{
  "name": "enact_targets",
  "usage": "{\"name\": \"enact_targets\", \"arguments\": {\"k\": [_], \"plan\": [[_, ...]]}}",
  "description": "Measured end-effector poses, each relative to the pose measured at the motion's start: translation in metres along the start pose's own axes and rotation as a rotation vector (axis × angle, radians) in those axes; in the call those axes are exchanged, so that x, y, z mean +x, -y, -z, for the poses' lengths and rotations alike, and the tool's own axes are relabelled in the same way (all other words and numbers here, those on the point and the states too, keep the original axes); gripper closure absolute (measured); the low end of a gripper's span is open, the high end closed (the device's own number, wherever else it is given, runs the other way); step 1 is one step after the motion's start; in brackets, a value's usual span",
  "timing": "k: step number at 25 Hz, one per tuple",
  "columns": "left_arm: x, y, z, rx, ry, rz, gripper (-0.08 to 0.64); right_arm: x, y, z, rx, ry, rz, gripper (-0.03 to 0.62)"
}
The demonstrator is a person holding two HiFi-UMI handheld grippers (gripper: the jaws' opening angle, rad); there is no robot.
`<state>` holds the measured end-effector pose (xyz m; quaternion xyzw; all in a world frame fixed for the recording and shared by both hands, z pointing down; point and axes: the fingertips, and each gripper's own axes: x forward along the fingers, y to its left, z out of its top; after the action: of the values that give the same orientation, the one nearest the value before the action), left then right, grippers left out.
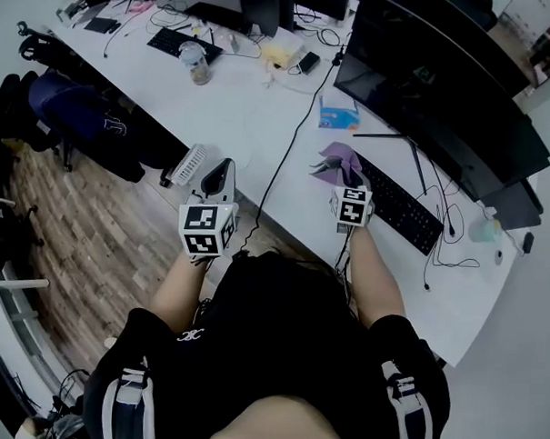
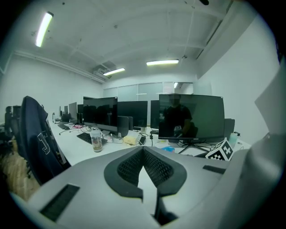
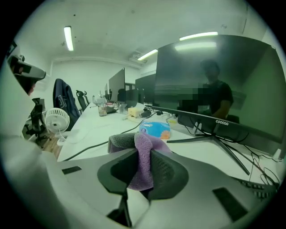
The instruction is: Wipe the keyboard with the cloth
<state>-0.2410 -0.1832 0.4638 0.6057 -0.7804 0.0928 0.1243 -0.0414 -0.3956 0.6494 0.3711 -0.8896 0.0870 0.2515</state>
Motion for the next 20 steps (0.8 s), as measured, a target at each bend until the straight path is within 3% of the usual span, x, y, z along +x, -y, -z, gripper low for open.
{"name": "enact_targets", "arguments": {"k": [8, 20], "plan": [[-0.007, -0.009, 0.006, -0.023, -0.010, -0.060, 0.546, 0.030, 0.004, 0.033, -0.004, -0.157, -0.017, 0.500], [0.012, 0.016, 0.009, -0.029, -0.013, -0.018, 0.546, 0.040, -0.001, 0.038, -0.086, -0.245, -0.039, 0.500]]}}
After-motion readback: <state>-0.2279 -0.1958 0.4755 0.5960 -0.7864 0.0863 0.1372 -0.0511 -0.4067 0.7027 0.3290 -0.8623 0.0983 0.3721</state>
